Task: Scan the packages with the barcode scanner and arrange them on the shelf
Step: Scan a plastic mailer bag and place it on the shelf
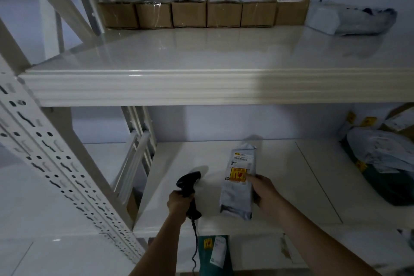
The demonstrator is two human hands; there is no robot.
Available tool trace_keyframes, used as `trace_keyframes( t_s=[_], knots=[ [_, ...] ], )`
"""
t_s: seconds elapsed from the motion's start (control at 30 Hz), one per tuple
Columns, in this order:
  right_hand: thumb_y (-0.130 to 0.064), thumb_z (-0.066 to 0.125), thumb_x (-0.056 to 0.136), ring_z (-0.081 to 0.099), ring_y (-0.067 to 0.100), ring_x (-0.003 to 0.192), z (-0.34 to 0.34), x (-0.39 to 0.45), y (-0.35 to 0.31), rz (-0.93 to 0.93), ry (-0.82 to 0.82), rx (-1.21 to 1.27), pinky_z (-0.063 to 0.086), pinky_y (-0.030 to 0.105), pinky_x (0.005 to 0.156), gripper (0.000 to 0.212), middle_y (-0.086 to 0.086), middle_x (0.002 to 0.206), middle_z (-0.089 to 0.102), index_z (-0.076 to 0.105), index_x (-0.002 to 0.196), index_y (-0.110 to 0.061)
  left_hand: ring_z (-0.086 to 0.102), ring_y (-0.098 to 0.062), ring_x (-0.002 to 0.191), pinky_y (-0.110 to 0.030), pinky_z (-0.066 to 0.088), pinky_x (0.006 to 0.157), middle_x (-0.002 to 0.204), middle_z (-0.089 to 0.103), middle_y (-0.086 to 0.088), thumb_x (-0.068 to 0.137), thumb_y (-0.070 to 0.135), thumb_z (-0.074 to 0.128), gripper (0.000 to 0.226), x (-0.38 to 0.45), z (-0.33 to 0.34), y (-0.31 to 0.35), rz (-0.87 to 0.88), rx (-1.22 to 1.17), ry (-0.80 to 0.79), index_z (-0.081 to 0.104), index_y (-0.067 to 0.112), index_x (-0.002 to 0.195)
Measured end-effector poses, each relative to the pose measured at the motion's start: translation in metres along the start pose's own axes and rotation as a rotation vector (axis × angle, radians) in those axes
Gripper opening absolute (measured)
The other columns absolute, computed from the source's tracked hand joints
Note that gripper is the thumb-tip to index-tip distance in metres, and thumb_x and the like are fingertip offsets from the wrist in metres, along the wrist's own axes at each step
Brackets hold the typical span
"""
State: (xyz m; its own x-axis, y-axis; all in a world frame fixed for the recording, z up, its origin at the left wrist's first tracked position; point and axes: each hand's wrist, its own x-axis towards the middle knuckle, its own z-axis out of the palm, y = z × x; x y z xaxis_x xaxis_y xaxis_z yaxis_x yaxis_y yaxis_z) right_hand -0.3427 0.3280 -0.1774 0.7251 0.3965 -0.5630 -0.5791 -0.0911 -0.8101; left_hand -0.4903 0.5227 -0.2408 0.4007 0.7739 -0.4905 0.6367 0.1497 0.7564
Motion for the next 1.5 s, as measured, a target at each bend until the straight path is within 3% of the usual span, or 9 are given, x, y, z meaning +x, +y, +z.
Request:
trace_keyframes(
  t_s=[0.23,0.43,0.5,0.67,0.93,1.1,1.27,1.4,1.5],
  knots=[
    [-0.022,0.066,0.096,0.068,0.038,0.107,-0.003,-0.010,0.012,-0.031,0.029,0.028,0.057,0.051,0.091,0.048,0.022,0.125,0.065,0.050,0.139,-0.005,0.062,-0.035,0.102,-0.041,0.053,0.086,0.110,0.065,-0.022,0.084,0.030,0.073,0.046,0.010,0.000,-0.001,-0.018,0.143,0.031,0.055,-0.001,0.112],
    [-0.023,0.060,0.099,0.073,0.034,0.096,-0.009,-0.032,0.007,-0.142,0.051,-0.098,0.058,0.035,0.072,0.035,0.016,0.113,0.073,0.061,0.132,-0.009,0.043,-0.041,0.116,-0.043,0.036,0.103,0.129,0.045,-0.024,0.092,0.017,0.058,0.034,-0.038,0.011,0.035,0.272,0.243,0.239,0.052,0.002,0.122],
    [-0.021,0.061,0.097,0.074,0.032,0.092,-0.015,-0.046,-0.003,-0.185,0.046,-0.119,0.059,0.035,0.071,0.031,0.013,0.108,0.076,0.066,0.126,-0.012,0.051,-0.037,0.117,-0.038,0.041,0.103,0.130,0.053,-0.020,0.097,0.017,0.051,0.031,-0.072,0.024,0.062,0.410,0.110,0.065,0.056,0.008,0.127],
    [-0.027,0.059,0.092,0.075,0.028,0.077,-0.045,-0.100,-0.041,-0.264,0.064,-0.117,0.057,0.031,0.067,0.024,0.016,0.093,0.077,0.075,0.096,-0.009,0.066,-0.038,0.101,-0.041,0.053,0.090,0.117,0.065,-0.026,0.097,0.017,0.049,0.030,-0.185,0.067,0.123,0.217,-0.496,-0.505,0.061,0.002,0.120],
    [-0.050,0.040,0.104,0.074,0.017,0.058,-0.187,-0.210,-0.084,-0.348,0.038,-0.038,0.054,0.022,0.055,0.056,0.005,0.070,0.077,0.077,0.079,-0.016,0.069,-0.025,0.058,-0.022,0.051,0.047,0.073,0.073,-0.014,0.096,0.014,0.042,0.025,-0.363,0.128,0.151,0.253,-0.518,-0.588,0.066,0.006,0.094],
    [-0.051,0.047,0.101,0.075,0.026,0.071,-0.265,-0.275,-0.113,-0.383,0.105,0.023,0.059,0.034,0.072,0.056,0.012,0.082,0.078,0.080,0.070,-0.016,0.068,-0.032,0.080,-0.025,0.051,0.053,0.106,0.069,-0.022,0.100,0.019,0.041,0.035,-0.469,0.167,0.179,0.345,-0.462,-0.585,0.059,0.000,0.124],
    [-0.046,0.054,0.099,0.073,0.022,0.057,-0.309,-0.325,-0.161,-0.471,0.084,0.049,0.053,0.028,0.058,0.049,0.006,0.067,0.076,0.078,0.070,-0.014,0.070,-0.031,0.083,-0.028,0.053,0.062,0.104,0.073,-0.018,0.099,0.025,0.043,0.035,-0.536,0.179,0.219,0.484,-0.430,-0.582,0.062,0.007,0.122],
    [-0.047,0.056,0.097,0.075,0.032,0.088,-0.333,-0.369,-0.198,-0.593,0.047,0.059,0.058,0.045,0.091,0.040,0.011,0.090,0.079,0.077,0.102,-0.012,0.072,-0.017,0.061,-0.020,0.050,0.051,0.076,0.076,-0.005,0.098,0.031,0.046,0.028,-0.578,0.175,0.259,0.614,-0.413,-0.624,0.067,0.015,0.109],
    [-0.050,0.055,0.097,0.075,0.033,0.090,-0.344,-0.390,-0.220,-0.665,0.029,0.024,0.056,0.048,0.095,0.041,0.011,0.092,0.079,0.078,0.098,-0.015,0.068,-0.017,0.052,-0.018,0.046,0.046,0.074,0.073,-0.007,0.098,0.033,0.046,0.033,-0.601,0.171,0.285,0.642,-0.414,-0.630,0.065,0.011,0.113]
  ],
)
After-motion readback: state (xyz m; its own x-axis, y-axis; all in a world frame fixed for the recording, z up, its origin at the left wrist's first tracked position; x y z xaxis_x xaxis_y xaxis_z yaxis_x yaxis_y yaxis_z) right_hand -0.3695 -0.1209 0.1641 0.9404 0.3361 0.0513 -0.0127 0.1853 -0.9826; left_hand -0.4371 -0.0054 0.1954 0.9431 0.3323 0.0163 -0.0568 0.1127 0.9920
